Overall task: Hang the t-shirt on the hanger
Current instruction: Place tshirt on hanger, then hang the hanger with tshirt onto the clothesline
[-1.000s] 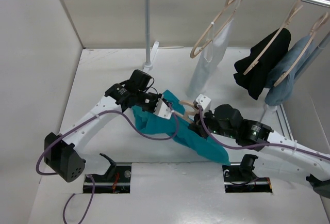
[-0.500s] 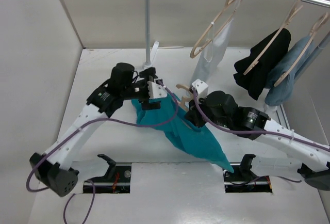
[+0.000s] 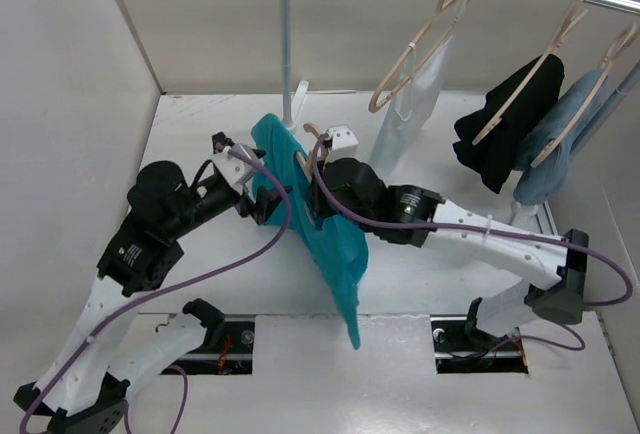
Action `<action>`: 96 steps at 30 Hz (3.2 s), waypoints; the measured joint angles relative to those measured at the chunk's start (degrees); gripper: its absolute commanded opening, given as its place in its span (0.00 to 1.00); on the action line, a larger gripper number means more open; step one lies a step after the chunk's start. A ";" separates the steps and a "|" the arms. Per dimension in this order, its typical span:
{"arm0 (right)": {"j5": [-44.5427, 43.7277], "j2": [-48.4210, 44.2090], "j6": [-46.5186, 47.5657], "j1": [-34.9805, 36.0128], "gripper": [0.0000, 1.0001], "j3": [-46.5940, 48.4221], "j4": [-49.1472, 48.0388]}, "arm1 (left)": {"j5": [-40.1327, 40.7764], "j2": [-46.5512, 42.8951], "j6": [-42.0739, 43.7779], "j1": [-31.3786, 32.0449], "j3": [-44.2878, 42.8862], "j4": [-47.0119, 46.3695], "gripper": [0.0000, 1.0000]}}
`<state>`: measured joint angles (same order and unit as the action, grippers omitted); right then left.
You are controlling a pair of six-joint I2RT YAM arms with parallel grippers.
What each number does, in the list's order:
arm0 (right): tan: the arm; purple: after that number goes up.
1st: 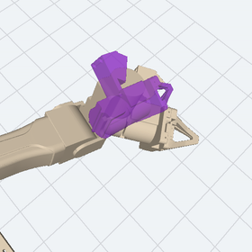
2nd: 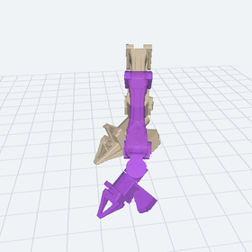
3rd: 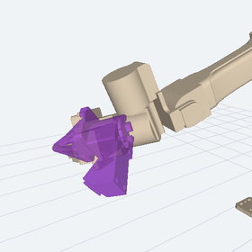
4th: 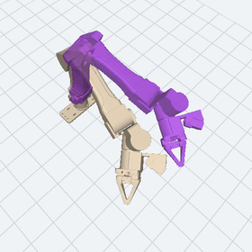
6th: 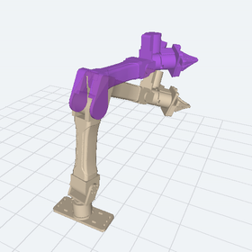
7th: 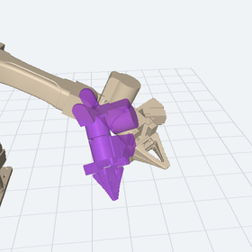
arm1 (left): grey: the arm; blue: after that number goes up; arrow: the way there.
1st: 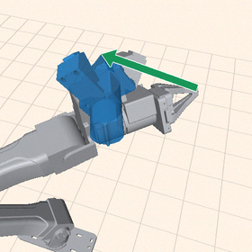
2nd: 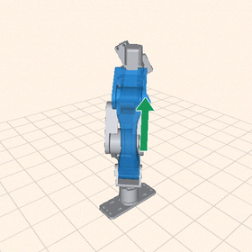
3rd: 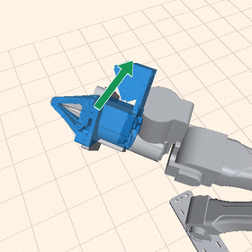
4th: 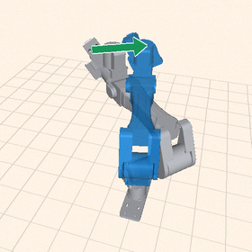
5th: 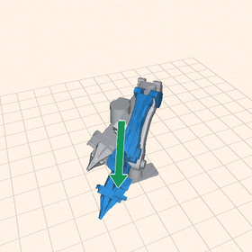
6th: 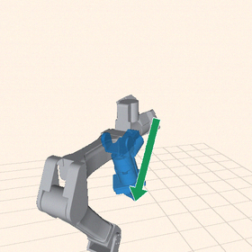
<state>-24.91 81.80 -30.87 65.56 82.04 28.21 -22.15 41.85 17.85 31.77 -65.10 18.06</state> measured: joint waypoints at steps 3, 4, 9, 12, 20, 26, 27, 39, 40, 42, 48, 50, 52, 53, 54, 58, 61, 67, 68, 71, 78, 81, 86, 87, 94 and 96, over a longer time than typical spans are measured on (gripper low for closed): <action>-4.92 3.82 -2.49 0.26 0.00 4.02 -0.55 | -1.03 2.99 -2.78 0.00 -2.38 4.76 0.80; -6.64 5.09 -3.26 0.26 0.00 5.90 -0.72 | -1.38 3.28 -3.43 0.00 -2.43 5.92 0.82; -14.36 11.34 -7.02 0.50 0.00 15.65 -3.17 | -2.71 3.56 -5.16 0.00 -1.49 10.97 0.94; -17.53 13.73 -9.68 0.57 0.00 18.16 -4.04 | -3.91 2.69 -5.09 0.00 -1.27 12.37 1.00; -22.27 22.10 -13.68 0.59 0.00 24.46 -4.02 | -4.09 1.92 -3.93 0.00 0.90 13.16 1.00; -24.39 25.16 -14.43 0.35 0.00 29.18 -3.69 | 0.31 2.58 -2.16 0.00 3.69 12.24 1.00; -24.46 25.16 -14.43 0.24 0.00 29.42 -3.72 | 2.21 2.40 -1.73 0.02 4.59 11.47 1.00; -24.11 25.18 -15.37 0.09 0.00 29.51 -5.77 | 11.63 1.38 1.92 0.07 11.10 5.55 0.68; -24.20 25.16 -15.41 0.00 0.00 29.24 -6.40 | 11.50 1.64 1.99 0.13 11.10 5.16 0.62; -24.22 25.14 -15.45 -0.28 0.00 28.52 -7.39 | 11.32 2.34 2.10 0.31 11.10 4.50 0.58; -25.27 25.14 -16.50 -1.66 0.00 26.84 -8.96 | 9.73 4.74 0.52 0.37 10.82 3.91 0.00; -26.77 25.14 -16.76 -1.86 0.00 26.71 -8.90 | 11.06 5.53 0.35 -0.02 10.54 3.56 0.00; -26.60 25.14 -17.11 -2.21 0.00 26.51 -9.25 | 11.63 6.05 0.15 0.00 10.05 3.52 0.00; -26.29 25.14 -17.11 -2.51 0.00 26.34 -9.42 | 11.82 6.23 -0.04 0.02 9.79 3.50 0.00; -25.81 25.09 -17.18 -2.75 0.00 26.01 -9.86 | 12.04 6.43 -0.26 0.04 9.64 3.50 0.00; -20.50 25.05 -16.96 -4.48 0.07 24.17 -12.28 | 13.51 7.19 -2.36 0.04 9.49 3.87 0.00; -17.03 24.92 -15.19 -5.09 0.37 22.56 -14.97 | 14.75 7.19 -4.61 0.04 9.46 4.55 0.00; -11.17 24.02 -7.13 -5.14 0.62 21.40 -16.22 | 18.18 5.07 -7.89 -0.15 9.27 4.22 0.00; -10.58 23.63 -6.51 -5.05 0.67 21.14 -16.39 | 18.32 4.59 -8.15 -0.22 9.27 4.09 0.00; -9.25 22.14 -4.76 -4.66 0.81 20.13 -16.61 | 18.18 3.26 -9.27 -0.11 9.27 3.32 0.00; -7.50 20.55 0.96 -4.35 1.00 20.33 -16.61 | 19.32 2.99 -11.74 0.00 9.27 1.53 0.00; -7.43 20.50 2.49 -4.35 1.00 20.70 -15.96 | 20.09 3.54 -12.66 0.00 9.27 1.05 0.00; -7.69 19.76 3.87 -4.37 1.00 20.76 -13.51 | 21.22 4.94 -13.29 0.00 9.27 0.98 0.00; -7.87 19.37 4.15 -4.37 1.00 20.76 -12.83 | 21.44 5.22 -13.38 0.00 9.25 0.96 0.00; -9.79 15.78 5.92 -5.40 1.00 22.21 -8.37 | 22.38 6.47 -14.19 -0.13 8.59 1.03 0.00; -9.31 14.36 6.12 -6.67 1.00 22.34 -7.30 | 22.38 6.78 -14.56 -0.13 7.89 1.09 0.00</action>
<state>-34.22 96.16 -24.75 58.89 104.38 20.91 0.23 48.62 3.29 31.64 -57.21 19.16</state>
